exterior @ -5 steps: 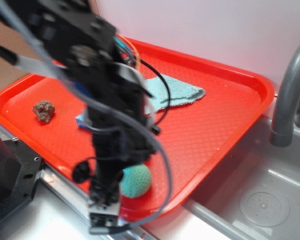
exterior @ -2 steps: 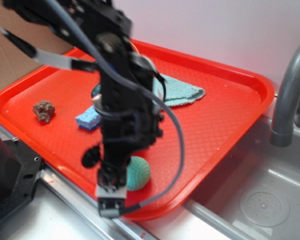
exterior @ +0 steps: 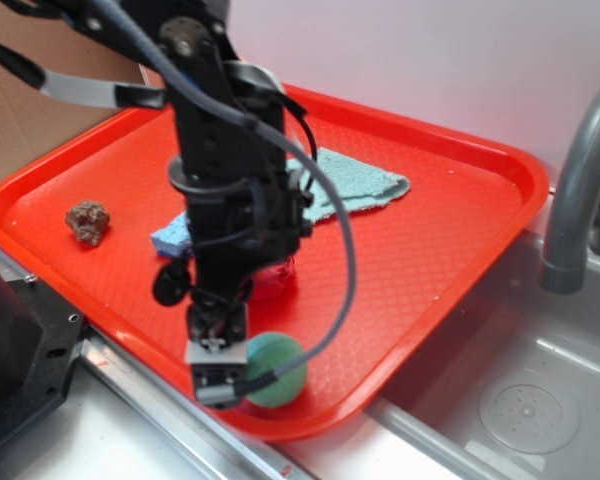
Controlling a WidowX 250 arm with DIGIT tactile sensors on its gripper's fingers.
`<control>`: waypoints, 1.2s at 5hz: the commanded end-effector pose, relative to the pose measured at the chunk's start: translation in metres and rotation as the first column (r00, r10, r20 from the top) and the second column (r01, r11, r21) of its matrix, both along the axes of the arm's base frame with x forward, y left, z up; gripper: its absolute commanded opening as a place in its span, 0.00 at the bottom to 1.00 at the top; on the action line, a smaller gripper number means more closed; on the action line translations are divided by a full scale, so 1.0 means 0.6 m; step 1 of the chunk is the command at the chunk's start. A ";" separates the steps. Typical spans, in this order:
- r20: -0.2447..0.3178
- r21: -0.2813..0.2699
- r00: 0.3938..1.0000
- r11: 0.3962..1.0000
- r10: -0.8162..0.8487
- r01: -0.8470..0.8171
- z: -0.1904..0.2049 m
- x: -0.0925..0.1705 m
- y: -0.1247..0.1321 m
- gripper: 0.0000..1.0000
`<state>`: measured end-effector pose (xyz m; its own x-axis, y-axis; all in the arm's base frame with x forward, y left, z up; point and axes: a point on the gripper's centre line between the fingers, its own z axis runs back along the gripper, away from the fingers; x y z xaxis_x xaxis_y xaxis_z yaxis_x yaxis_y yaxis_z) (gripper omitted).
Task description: Grab the green ball.
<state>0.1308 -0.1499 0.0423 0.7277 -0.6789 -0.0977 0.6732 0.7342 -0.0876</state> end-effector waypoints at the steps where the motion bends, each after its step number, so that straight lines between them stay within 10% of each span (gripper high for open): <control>1: -0.035 -0.022 0.995 0.995 -0.093 0.092 -0.038 0.010 -0.064 1.00; 2: -0.008 -0.006 0.983 0.983 -0.184 0.184 -0.027 -0.001 -0.108 0.00; 6: 0.071 0.057 0.988 0.989 -0.140 0.136 0.071 -0.051 -0.072 0.00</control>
<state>0.1126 -0.1902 0.0818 0.6444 -0.7551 -0.1208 0.7614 0.6482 0.0100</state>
